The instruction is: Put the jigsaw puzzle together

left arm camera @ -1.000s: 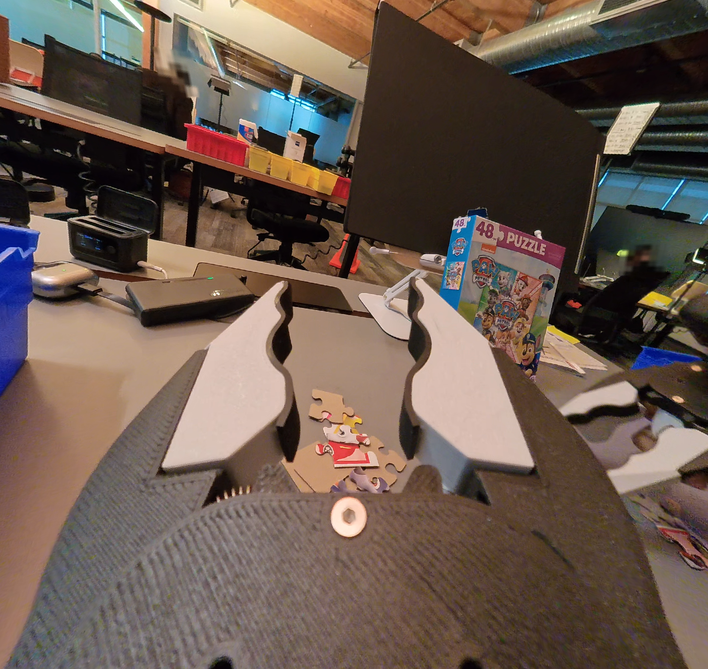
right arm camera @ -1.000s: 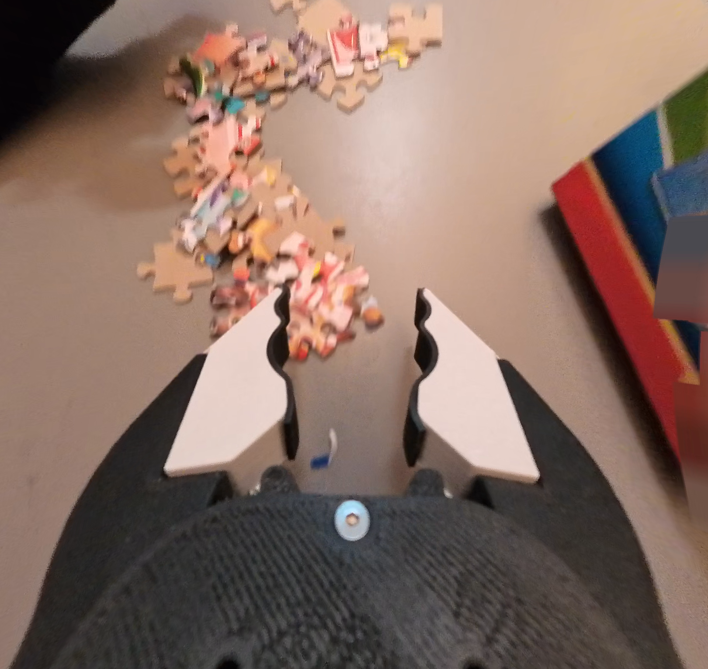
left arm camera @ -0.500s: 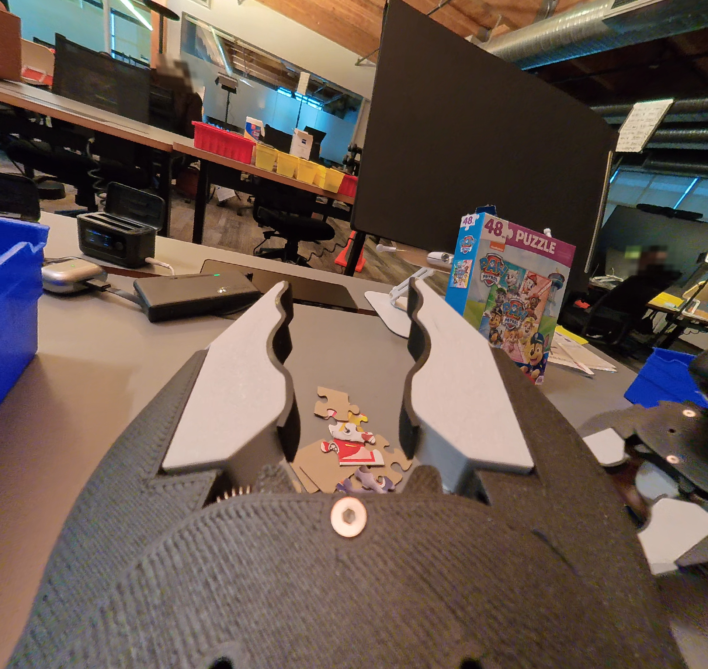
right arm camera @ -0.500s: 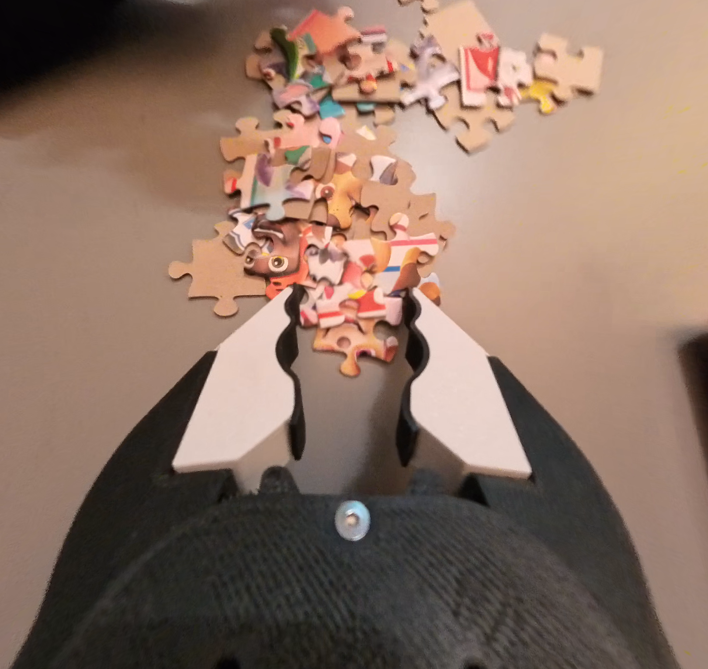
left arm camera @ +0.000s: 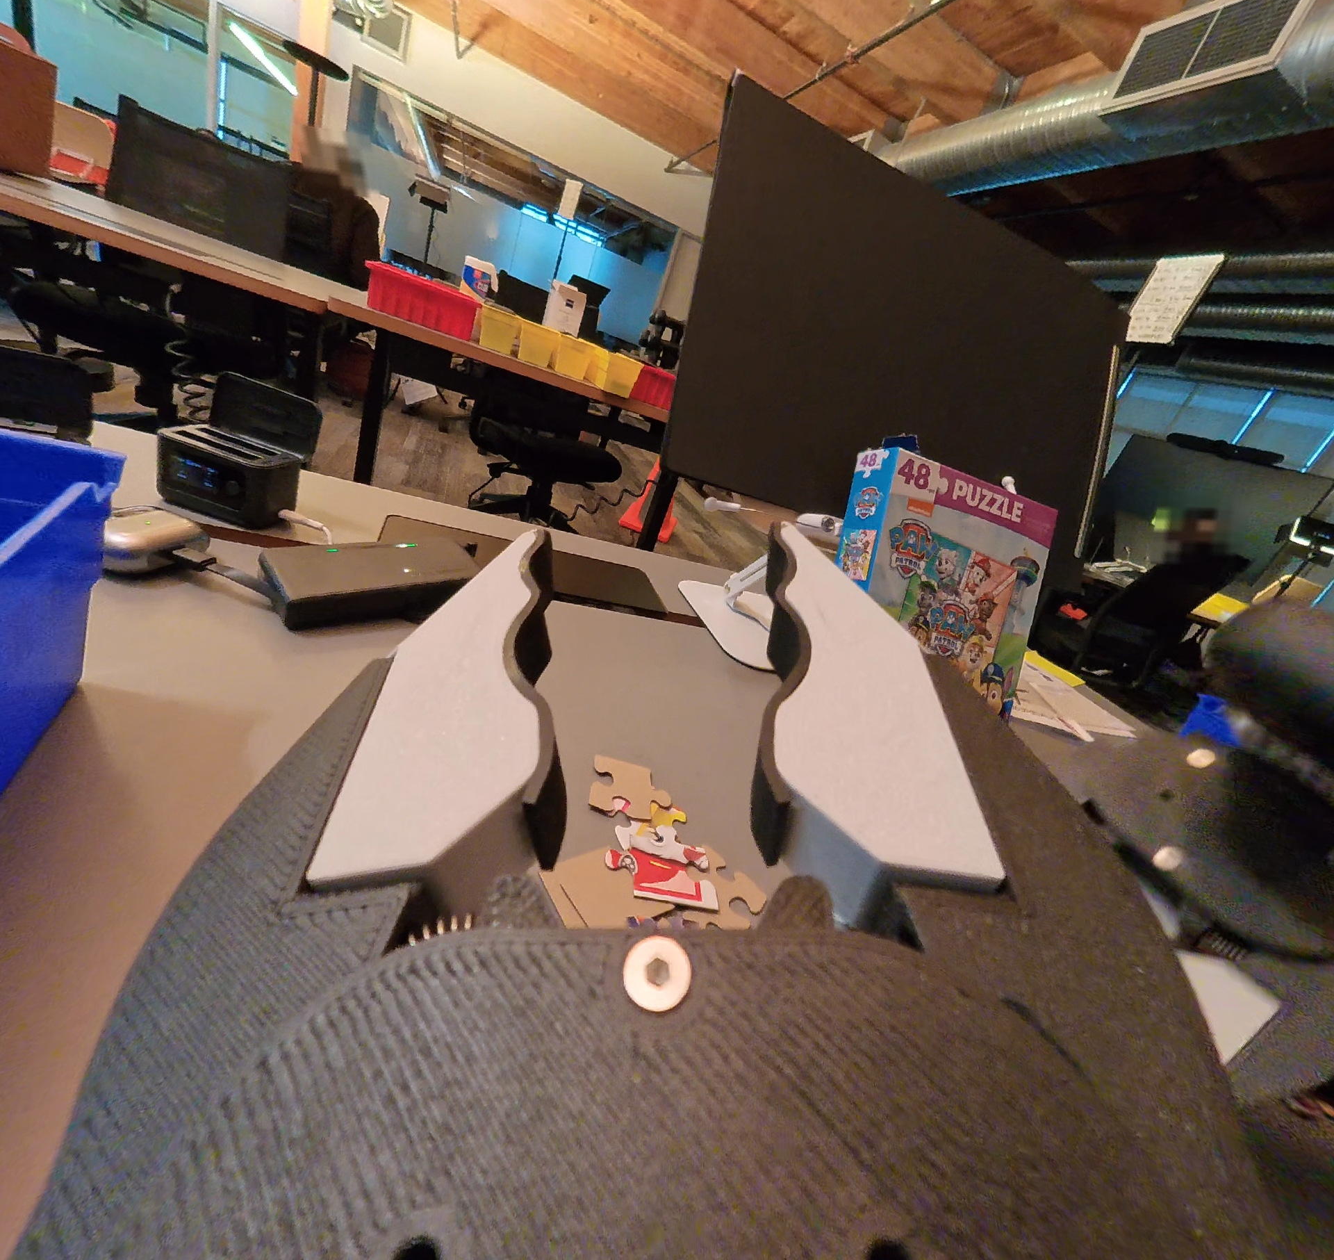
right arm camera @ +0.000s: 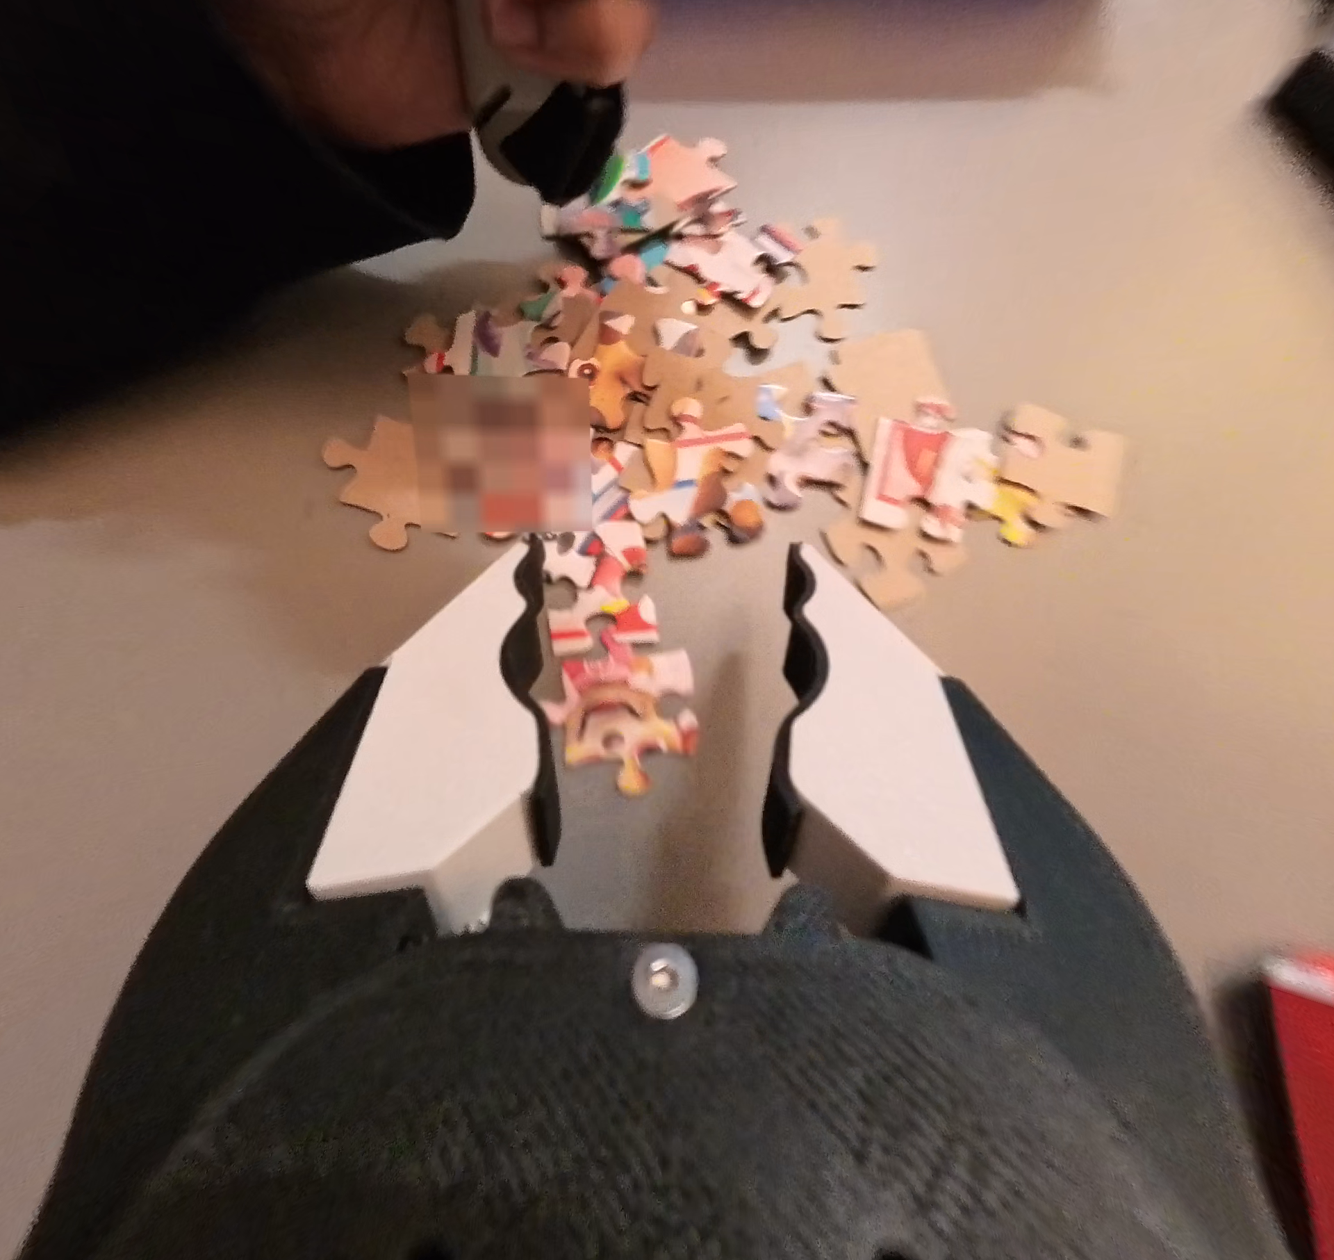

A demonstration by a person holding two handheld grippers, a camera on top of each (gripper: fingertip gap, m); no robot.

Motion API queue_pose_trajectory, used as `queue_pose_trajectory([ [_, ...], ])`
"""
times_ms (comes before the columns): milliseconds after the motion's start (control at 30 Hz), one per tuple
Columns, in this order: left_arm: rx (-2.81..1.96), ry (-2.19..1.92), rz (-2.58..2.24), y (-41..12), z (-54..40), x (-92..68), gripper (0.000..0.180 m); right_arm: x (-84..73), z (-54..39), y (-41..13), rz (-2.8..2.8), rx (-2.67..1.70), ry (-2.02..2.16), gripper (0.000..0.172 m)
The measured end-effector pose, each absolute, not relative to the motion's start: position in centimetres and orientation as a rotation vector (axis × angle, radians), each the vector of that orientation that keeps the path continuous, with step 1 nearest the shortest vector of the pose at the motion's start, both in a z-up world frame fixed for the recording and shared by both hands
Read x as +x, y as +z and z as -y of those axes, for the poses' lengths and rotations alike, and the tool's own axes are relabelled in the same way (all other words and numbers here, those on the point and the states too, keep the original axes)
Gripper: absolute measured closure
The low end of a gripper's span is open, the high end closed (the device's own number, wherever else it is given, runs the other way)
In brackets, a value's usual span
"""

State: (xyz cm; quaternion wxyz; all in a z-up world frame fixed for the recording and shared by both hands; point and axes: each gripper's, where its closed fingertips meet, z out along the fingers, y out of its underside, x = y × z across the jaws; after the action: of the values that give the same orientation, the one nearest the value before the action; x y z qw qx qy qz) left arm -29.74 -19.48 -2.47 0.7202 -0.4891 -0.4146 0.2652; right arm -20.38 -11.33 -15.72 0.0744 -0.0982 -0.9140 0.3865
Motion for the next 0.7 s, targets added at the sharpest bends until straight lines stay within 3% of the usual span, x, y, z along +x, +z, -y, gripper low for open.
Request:
queue_pose_trajectory([
  [200,-1.064,0.557,0.92,-2.4,19.6,-29.8,0.122,-20.7,-2.8,-10.1,2.487,-0.766,1.196,0.104],
  [433,-1.103,0.554,0.918,-3.0,18.7,-29.8,0.122,-14.0,-17.0,-15.8,2.367,-1.172,0.975,0.097],
  [633,-1.14,0.572,0.927,-3.7,18.2,-29.9,0.122,-11.2,-18.0,-18.9,2.357,-1.247,1.025,0.095],
  [700,-1.153,0.585,0.929,-3.9,18.1,-29.9,0.122,-11.4,-16.9,-18.8,2.35,-1.197,1.048,0.102],
])
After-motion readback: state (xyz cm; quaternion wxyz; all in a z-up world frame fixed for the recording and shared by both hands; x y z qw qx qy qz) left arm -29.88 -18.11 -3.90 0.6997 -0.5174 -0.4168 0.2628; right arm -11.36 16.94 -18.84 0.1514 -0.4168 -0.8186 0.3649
